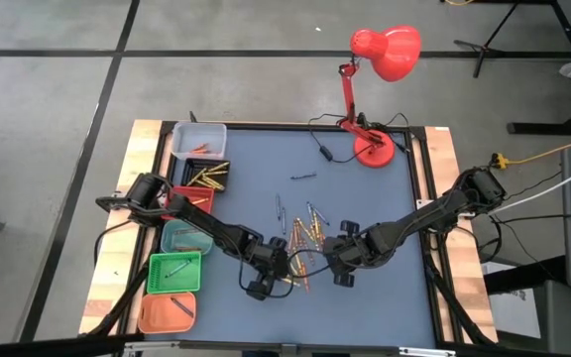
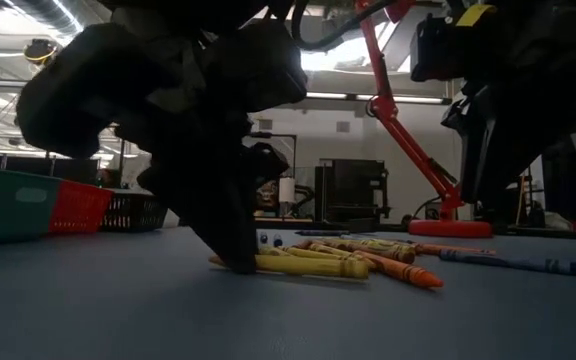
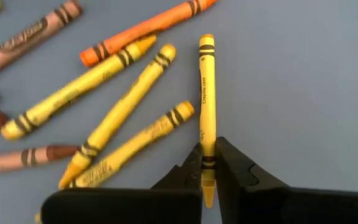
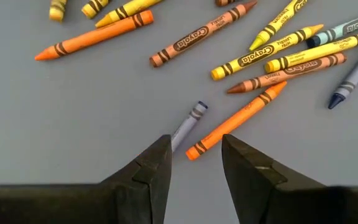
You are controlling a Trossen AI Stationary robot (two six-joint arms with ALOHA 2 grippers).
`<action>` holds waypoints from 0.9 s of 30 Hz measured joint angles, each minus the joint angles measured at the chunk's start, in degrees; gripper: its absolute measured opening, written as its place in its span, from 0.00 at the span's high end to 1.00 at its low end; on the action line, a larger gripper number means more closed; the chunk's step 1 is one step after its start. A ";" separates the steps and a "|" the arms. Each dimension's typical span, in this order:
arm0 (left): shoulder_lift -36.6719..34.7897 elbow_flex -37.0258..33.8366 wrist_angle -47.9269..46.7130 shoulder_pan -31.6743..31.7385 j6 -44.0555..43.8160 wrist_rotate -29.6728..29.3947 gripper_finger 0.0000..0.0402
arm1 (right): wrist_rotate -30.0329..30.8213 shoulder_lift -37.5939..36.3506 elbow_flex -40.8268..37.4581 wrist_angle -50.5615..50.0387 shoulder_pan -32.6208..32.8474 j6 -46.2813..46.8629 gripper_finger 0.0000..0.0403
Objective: Sort crayons
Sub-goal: Put the yellow crayon into the orange bin
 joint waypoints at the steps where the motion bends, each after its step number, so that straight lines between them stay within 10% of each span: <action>1: -0.21 0.00 -0.45 0.00 -0.67 0.05 0.99 | 0.00 0.00 0.00 -0.03 0.00 -0.02 0.65; 10: -8.42 -0.26 -11.78 -0.07 -3.31 0.05 0.98 | -0.55 0.04 0.04 0.57 0.04 1.38 0.65; 27: -32.38 -0.11 -43.77 0.16 -17.88 -22.87 0.98 | -0.59 0.04 0.04 0.10 0.04 6.45 0.65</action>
